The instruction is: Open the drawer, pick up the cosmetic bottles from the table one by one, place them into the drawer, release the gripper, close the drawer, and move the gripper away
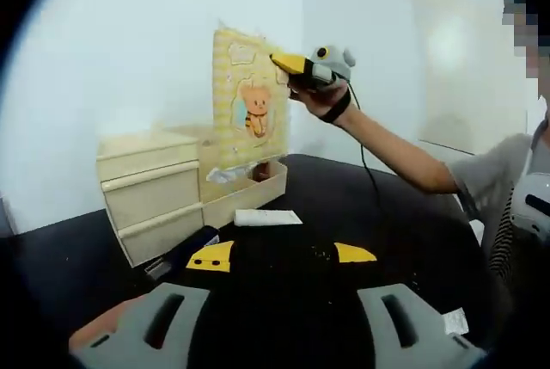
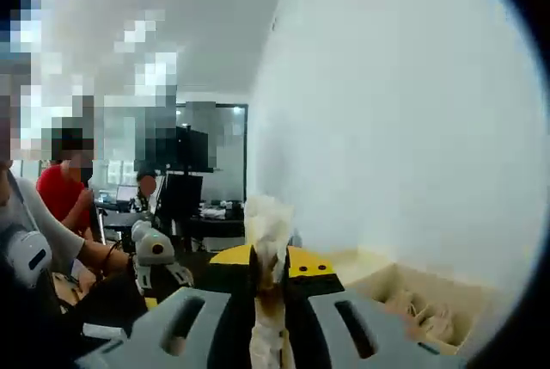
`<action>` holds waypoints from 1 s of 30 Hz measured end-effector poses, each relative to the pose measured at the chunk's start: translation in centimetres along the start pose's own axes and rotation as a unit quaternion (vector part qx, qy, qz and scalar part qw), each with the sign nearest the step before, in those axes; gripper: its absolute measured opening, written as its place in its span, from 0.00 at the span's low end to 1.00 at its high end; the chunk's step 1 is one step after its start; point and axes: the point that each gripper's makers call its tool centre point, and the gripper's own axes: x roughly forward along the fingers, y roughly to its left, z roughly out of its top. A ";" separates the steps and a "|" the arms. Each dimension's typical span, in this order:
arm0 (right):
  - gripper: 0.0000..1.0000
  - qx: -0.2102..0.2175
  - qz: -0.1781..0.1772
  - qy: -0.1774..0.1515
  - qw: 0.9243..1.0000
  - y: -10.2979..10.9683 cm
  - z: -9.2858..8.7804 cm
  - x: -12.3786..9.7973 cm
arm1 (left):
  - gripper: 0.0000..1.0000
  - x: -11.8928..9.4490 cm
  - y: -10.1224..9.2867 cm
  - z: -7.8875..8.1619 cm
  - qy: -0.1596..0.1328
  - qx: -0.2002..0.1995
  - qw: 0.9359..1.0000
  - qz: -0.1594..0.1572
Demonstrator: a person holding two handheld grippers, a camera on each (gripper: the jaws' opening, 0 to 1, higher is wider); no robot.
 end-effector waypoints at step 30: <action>0.08 0.070 -0.076 -0.031 0.994 -14.2 -5.1 2.0 | 0.37 2.6 1.2 -0.7 0.029 0.022 0.999 -0.026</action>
